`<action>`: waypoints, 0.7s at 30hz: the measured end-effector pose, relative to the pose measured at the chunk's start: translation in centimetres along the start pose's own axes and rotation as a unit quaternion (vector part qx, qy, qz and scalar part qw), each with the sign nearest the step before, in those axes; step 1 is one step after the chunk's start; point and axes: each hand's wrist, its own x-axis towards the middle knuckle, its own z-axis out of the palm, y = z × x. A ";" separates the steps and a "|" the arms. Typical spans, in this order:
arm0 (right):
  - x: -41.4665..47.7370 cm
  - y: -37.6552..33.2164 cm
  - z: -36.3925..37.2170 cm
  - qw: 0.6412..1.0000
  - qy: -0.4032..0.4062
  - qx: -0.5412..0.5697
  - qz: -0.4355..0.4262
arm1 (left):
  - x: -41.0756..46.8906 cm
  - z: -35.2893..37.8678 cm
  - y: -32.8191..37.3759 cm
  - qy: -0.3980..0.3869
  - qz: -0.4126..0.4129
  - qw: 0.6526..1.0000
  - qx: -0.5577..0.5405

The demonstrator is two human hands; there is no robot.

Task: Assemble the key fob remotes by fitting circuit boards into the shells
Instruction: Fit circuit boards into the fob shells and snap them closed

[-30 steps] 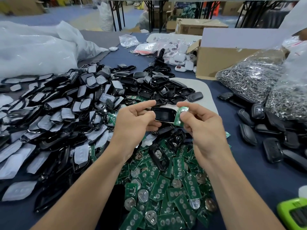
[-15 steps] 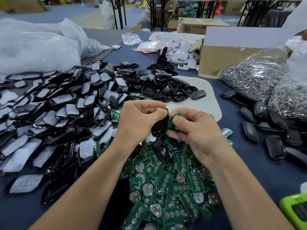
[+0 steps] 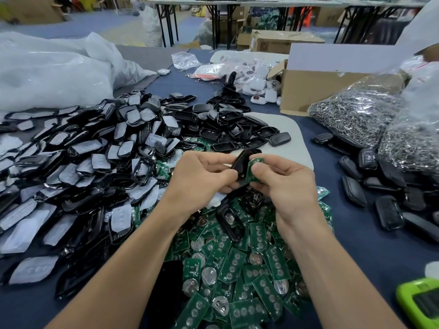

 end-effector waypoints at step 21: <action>0.3 0.3 -0.8 0.960 0.057 -0.239 -0.134 | 0.0 0.6 -0.4 0.008 -0.022 0.999 -0.024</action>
